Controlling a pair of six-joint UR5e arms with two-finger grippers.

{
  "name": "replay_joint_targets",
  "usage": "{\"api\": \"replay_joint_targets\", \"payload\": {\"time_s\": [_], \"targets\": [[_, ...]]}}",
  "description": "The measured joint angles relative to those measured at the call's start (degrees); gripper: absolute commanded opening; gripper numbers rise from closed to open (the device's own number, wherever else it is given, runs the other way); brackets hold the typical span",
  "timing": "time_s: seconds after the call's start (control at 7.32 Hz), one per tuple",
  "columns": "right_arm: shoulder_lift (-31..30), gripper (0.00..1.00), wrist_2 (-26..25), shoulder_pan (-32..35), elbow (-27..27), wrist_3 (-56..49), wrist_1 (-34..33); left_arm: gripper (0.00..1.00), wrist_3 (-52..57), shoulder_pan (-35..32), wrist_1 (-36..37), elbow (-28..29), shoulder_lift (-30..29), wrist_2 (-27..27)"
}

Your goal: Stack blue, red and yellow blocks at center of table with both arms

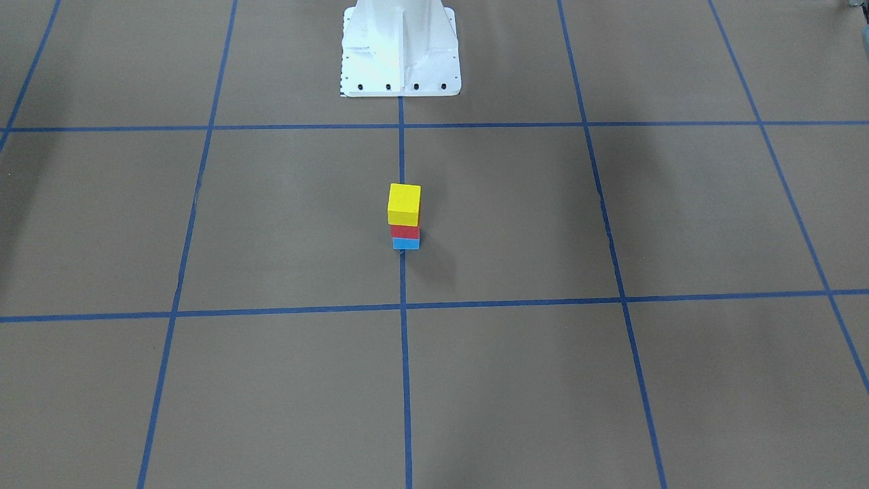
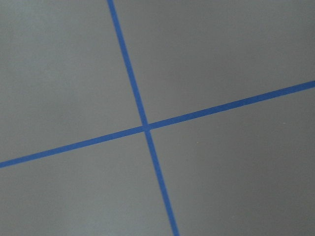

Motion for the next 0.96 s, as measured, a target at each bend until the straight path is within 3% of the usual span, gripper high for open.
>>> {"api": "replay_joint_targets", "payload": {"time_s": [0.27,0.96], "targets": [[-1.06,1.0,0.25,-0.02,-0.02,-0.08,1.66,1.0,0.7,-2.24,-5.02,0.54,5.19,-3.2],[-1.36,1.0,0.69,-0.03,-0.11,0.37,1.66,1.0,0.68,-2.29,-7.62,1.24,5.53,-3.56]]}}
